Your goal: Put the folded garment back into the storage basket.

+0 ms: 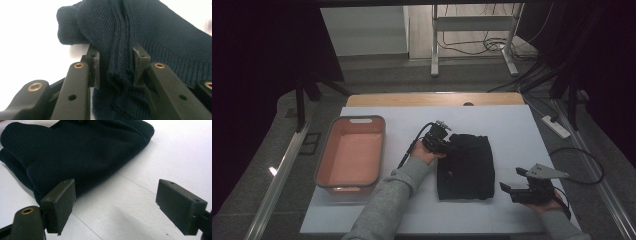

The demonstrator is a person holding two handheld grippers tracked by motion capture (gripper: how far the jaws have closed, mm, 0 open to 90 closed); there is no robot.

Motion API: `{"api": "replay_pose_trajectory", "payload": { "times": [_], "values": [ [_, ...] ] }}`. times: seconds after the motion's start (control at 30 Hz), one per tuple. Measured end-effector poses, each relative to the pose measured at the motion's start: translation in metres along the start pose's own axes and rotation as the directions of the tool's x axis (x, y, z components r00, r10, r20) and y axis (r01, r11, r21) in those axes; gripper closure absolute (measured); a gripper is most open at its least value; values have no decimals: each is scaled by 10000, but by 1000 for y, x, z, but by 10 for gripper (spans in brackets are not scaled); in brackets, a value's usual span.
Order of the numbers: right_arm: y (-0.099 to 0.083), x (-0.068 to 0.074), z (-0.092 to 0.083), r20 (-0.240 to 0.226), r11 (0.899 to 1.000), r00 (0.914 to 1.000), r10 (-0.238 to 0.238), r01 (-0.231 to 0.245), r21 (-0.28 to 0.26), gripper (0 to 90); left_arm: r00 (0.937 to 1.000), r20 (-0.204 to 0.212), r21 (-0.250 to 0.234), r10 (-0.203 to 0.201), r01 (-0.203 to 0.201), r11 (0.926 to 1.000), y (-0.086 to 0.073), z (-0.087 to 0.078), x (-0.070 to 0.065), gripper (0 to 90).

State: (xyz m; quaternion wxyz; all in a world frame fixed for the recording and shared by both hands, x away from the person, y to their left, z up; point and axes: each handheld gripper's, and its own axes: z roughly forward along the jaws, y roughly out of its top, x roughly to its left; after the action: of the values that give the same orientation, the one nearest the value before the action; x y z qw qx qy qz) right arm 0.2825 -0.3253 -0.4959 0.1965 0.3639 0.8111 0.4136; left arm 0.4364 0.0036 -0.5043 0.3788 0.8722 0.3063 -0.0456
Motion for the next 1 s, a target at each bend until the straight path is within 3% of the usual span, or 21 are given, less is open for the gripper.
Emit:
{"api": "replay_pose_trajectory", "payload": {
  "times": [0.5, 0.83, 1.0],
  "values": [
    [0, 0, 0, 8, 10000, 10000, -28, 28, 29, 170, 9985, 552, -544, -47, 77, 9985, 2, -11, -4, 668],
    [0, 0, 0, 14, 10000, 10000, -43, 43, 25, 171, 9963, 799, -930, 329, -254, 9953, 5, -23, -15, 672],
    [0, 0, 0, 23, 10000, 10000, -45, 45, 16, 171, 9935, 1095, -1111, 326, -203, 9936, 5, -27, -15, 673]
  ]
}}
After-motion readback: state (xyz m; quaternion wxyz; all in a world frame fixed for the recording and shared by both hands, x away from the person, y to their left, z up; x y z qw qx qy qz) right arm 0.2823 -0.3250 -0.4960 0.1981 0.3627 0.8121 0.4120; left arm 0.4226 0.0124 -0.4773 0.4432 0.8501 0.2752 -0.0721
